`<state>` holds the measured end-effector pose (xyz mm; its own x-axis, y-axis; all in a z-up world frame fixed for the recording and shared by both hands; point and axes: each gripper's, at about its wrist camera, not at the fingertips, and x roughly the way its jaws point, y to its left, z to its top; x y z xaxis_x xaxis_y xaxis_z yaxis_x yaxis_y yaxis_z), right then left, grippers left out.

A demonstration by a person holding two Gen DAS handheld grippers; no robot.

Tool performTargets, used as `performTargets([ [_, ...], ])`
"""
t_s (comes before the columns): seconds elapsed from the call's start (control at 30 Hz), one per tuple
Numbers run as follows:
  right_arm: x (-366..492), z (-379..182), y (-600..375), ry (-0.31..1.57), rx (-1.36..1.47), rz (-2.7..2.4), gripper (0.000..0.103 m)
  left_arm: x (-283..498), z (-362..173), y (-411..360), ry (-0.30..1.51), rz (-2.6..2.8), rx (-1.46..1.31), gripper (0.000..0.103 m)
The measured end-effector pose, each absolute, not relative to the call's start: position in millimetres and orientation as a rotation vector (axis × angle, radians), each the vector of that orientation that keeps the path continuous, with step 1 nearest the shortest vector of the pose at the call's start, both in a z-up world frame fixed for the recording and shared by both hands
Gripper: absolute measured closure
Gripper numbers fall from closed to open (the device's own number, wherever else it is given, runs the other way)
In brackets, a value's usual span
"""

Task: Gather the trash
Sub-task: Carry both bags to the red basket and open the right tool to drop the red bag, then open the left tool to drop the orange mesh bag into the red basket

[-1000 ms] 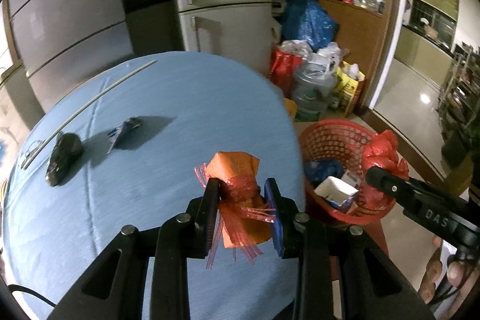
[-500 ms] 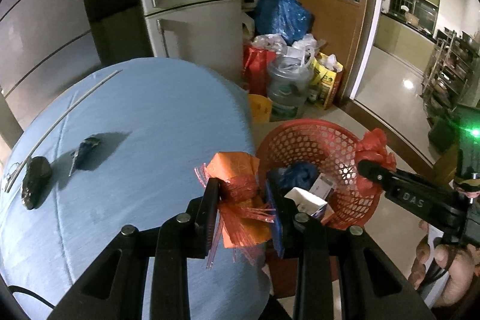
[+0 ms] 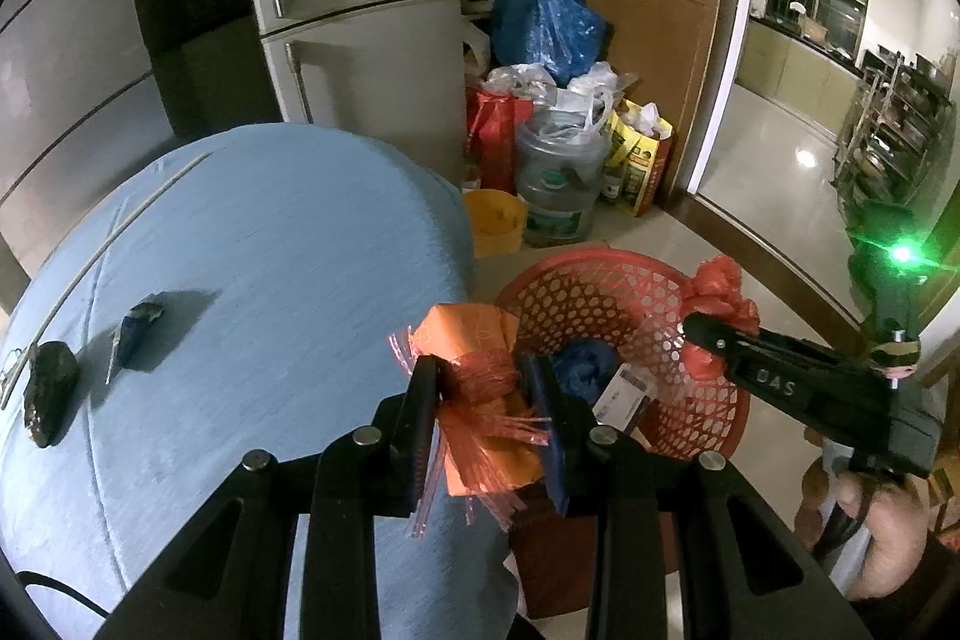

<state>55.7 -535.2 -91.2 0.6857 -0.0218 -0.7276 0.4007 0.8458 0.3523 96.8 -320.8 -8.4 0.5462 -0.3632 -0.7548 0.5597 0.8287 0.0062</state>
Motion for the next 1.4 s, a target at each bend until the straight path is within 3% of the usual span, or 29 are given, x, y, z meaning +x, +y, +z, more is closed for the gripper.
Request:
performTargets([
  [0.2, 71, -111, -542, 0.868, 0.530, -0.257, 0.053, 98, -11, -330, 0.837, -0.572, 0.267, 0.071],
  [0.27, 76, -119, -544, 0.906, 0.539, -0.267, 0.035, 100, -12, -333, 0.840, -0.574, 0.267, 0.071],
  [0.87, 23, -73, -568, 0.732, 0.629, -0.387, 0.034, 115, -33, -392, 0.928, -0.693, 0.299, 0.070],
  [0.93, 20, -70, -567, 0.729, 0.631, -0.392, 0.034, 118, -39, -403, 0.957, -0.714, 0.308, 0.058],
  [0.97, 20, -69, -567, 0.727, 0.630, -0.392, 0.034, 120, -41, -409, 0.970, -0.725, 0.321, 0.034],
  [1.0, 20, -68, -565, 0.726, 0.628, -0.393, 0.034, 121, -43, -412, 0.967, -0.724, 0.333, 0.018],
  [1.4, 33, -49, -532, 0.714, 0.528, -0.438, 0.034, 141, -25, -344, 0.933, -0.612, 0.236, 0.017],
])
